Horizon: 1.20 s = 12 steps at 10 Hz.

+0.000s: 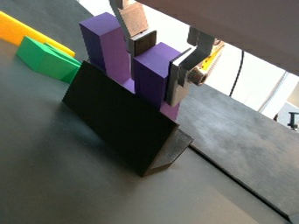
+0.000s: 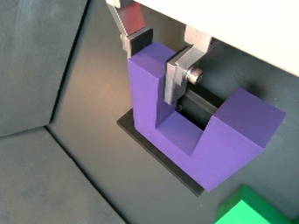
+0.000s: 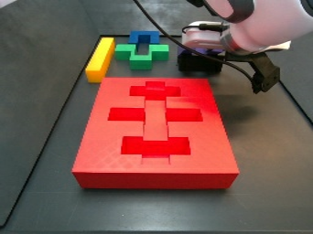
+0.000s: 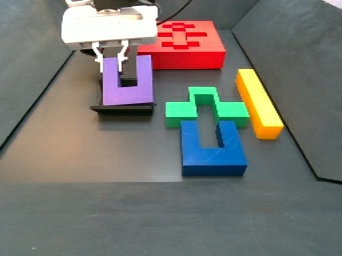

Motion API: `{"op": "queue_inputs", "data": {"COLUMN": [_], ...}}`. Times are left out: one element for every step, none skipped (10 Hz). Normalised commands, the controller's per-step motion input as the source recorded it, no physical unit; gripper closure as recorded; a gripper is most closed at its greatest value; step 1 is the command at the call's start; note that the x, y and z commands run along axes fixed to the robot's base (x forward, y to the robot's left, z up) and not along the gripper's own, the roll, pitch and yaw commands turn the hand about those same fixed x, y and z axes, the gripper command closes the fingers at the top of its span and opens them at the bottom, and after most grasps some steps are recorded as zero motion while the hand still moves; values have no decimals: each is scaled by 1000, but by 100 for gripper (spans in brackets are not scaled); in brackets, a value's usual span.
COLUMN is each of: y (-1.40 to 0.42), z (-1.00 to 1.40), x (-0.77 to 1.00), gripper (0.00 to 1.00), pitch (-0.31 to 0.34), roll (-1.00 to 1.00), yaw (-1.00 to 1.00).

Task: Pick up the purple object. Move up. Place the purple object on the fixture. Regrasp the purple object. Move to above the board. Insert the purple object.
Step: Regrasp the purple object, then move to above the board.

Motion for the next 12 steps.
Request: {"op": "queue_inputs", "data": {"y": [0,0,0,0,0,0,0,0,0,0,1,2], "z": [0,0,0,0,0,0,0,0,0,1400,1400,1400], "x": [0,0,0,0,0,0,0,0,0,0,-17,-48], "gripper": [100,100,100,100,100,100,100,100,100,100,100,100], "pitch": [0,0,0,0,0,0,0,0,0,0,44,34], "roll": [0,0,0,0,0,0,0,0,0,0,-25,-89], "yaw": [0,0,0,0,0,0,0,0,0,0,-2,-8]}}
